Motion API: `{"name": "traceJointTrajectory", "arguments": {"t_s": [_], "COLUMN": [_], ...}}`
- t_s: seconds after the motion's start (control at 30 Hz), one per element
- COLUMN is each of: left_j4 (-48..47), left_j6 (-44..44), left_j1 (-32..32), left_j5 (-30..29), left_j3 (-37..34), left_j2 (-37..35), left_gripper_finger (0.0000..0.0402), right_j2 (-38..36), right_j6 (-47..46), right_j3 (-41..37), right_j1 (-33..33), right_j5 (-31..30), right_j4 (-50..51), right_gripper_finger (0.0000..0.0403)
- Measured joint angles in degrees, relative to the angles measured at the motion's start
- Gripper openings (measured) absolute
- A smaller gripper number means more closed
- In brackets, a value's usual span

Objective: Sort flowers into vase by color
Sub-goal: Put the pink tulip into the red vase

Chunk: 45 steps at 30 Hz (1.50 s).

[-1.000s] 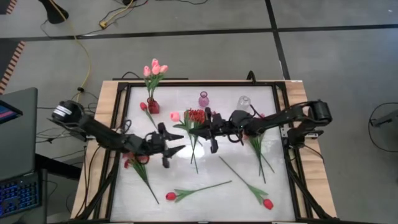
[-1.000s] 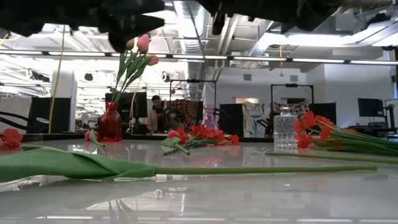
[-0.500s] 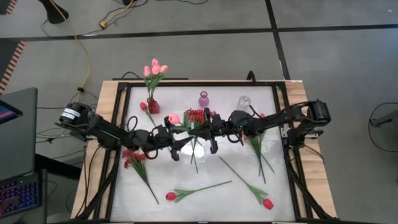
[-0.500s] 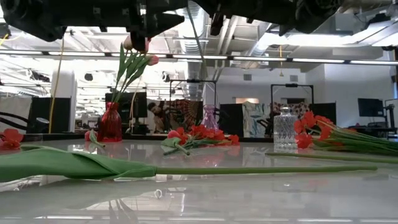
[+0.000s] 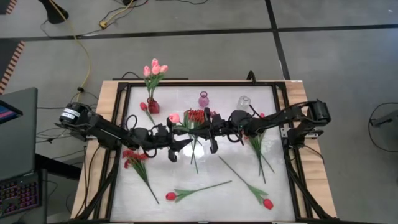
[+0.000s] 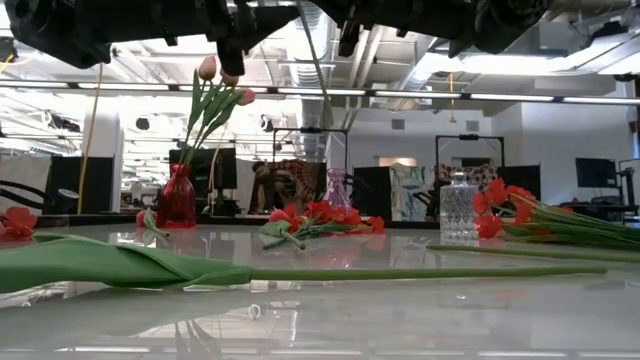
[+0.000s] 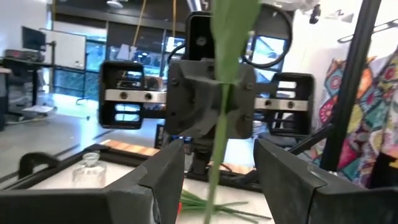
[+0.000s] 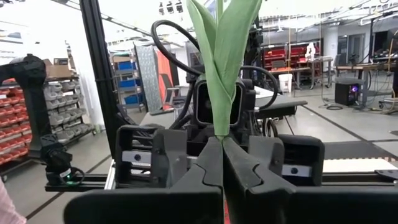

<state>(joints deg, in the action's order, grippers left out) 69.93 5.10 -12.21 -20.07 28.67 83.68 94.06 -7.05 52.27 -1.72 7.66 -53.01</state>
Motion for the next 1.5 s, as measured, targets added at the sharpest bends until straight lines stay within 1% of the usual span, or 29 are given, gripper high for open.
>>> {"name": "traceJointTrajectory", "arguments": {"t_s": [0.1, 0.37, 0.53, 0.67, 0.83, 1.0, 1.13, 1.2, 1.33, 1.4, 1.5], "left_j4": [0.5, 0.3, 0.3, 0.2, 0.1, 0.3, -0.7, -2.6, -10.6, -16.3, -24.7], "left_j6": [-0.1, -1.4, -2.0, -2.1, -2.1, -2.1, -3.1, -4.3, -6.2, -6.0, -6.3], "left_j1": [0.0, 0.1, 0.0, 0.0, 0.0, 0.0, -0.2, -0.4, -0.7, -0.7, -0.6], "left_j5": [0.3, -0.7, -1.6, -1.6, -1.7, -1.8, -3.1, -5.1, -10.0, -13.8, -21.4], "left_j3": [0.0, 0.0, 0.0, 0.0, 0.0, 0.0, 0.0, 0.0, 0.0, 0.0, 0.0], "left_j2": [0.0, 0.0, 0.0, 0.0, 0.0, 0.0, -0.8, -2.4, -8.5, -12.3, -18.5], "left_gripper_finger": [0.0153, 0.0055, 0.0008, 0.0002, 0.0, 0.0, 0.0, 0.0, 0.0, 0.0, 0.0], "right_j2": [0.0, 0.0, 0.0, 0.0, 0.0, -0.4, -3.5, -6.0, -11.0, -13.2, -15.6], "right_j6": [0.0, 0.0, 0.0, -0.1, -0.1, -0.1, -0.1, 0.0, 0.0, 0.0, 0.0], "right_j3": [0.0, 0.0, 0.0, 0.0, 0.1, 0.1, 0.0, 0.0, 0.0, 0.0, 0.0], "right_j1": [0.0, 0.0, 0.0, 0.0, 0.0, 0.3, 1.6, 2.4, 3.7, 4.1, 4.1], "right_j5": [0.0, -0.2, -0.3, -0.3, -0.3, -0.2, -0.2, -0.2, -0.2, -0.1, -0.1], "right_j4": [0.0, 0.1, 0.2, 0.5, 1.8, 2.1, 6.9, 11.2, 23.3, 28.5, 34.9], "right_gripper_finger": [0.0021, 0.0021, 0.0022, 0.0034, 0.0062, 0.0099, 0.0135, 0.0152, 0.0176, 0.0184, 0.0189]}}
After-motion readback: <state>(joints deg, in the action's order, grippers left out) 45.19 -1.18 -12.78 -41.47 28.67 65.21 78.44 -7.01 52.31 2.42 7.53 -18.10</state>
